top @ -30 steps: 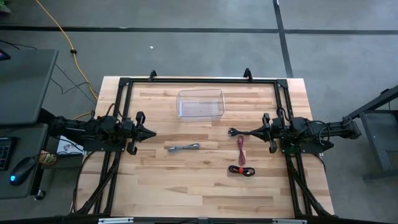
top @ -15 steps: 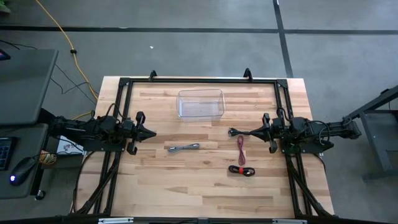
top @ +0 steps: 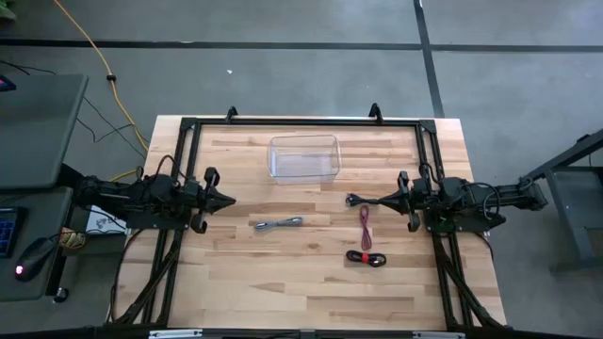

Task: Pick and place USB-C Cables
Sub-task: Put the black white charger cable into the transparent bin

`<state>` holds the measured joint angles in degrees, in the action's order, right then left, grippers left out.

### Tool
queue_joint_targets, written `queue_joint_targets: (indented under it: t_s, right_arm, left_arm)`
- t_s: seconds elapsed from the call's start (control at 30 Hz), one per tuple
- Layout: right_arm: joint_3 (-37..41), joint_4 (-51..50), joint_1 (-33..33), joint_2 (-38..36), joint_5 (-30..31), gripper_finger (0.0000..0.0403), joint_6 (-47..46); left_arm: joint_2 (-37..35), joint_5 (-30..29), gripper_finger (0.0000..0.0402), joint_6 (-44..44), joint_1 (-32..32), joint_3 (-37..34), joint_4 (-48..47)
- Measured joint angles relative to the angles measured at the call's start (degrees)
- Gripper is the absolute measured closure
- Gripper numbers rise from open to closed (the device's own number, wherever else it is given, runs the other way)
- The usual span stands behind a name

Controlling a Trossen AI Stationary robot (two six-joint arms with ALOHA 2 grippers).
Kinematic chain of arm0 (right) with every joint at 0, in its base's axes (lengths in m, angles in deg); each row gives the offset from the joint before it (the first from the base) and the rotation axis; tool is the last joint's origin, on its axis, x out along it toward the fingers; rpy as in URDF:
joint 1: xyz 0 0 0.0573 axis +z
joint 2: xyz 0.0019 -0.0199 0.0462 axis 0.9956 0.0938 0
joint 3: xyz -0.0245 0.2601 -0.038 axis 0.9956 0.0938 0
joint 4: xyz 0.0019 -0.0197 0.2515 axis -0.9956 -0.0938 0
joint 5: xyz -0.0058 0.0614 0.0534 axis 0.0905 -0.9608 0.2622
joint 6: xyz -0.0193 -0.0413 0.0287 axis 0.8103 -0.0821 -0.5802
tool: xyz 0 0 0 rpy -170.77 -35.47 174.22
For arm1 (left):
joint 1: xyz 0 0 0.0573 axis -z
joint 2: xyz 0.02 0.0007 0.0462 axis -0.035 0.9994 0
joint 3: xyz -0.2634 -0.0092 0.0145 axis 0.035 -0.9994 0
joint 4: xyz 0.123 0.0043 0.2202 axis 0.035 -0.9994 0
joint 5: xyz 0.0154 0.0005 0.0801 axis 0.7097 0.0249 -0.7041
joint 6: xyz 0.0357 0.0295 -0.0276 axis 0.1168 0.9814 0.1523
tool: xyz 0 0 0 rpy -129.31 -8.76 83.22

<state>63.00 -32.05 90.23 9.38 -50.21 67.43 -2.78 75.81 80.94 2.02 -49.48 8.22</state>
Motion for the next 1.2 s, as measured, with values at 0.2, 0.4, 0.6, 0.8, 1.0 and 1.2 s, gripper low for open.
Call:
queue_joint_targets:
  t_s: [0.2, 0.4, 0.6, 0.8, 1.0, 1.2]
  right_arm:
    - [0.0, 0.0, 0.0, 0.0, 0.0, 0.0402, 0.0]
    - [0.0, 0.0, 0.0, 0.0, 0.0, 0.0402, 0.0]
    - [0.0, 0.0, 0.0, 0.0, 0.0, 0.0402, 0.0]
    - [0.0, 0.0, 0.0, 0.0, 0.0, 0.0402, 0.0]
    - [0.0, 0.0, 0.0, 0.0, 0.0, 0.0402, 0.0]
    - [0.0, 0.0, 0.0, 0.0, 0.0, 0.0402, 0.0]
  left_arm:
    - [3.5, -1.8, 0.0363, 0.0, 0.0, 0.0, 12.9]
    - [16.2, -5.3, 0.0261, -0.5, 0.0, 5.2, 16.4]
    - [32.3, -6.3, 0.0169, -1.5, 0.0, 15.9, 14.2]
    - [44.8, -6.3, 0.0139, 0.7, 0.0, 23.7, 14.0]
    - [54.4, -5.8, 0.0138, -2.6, 0.0, 30.2, 6.6]
    - [64.8, -5.8, 0.0138, -10.3, 0.1, 36.4, -8.0]
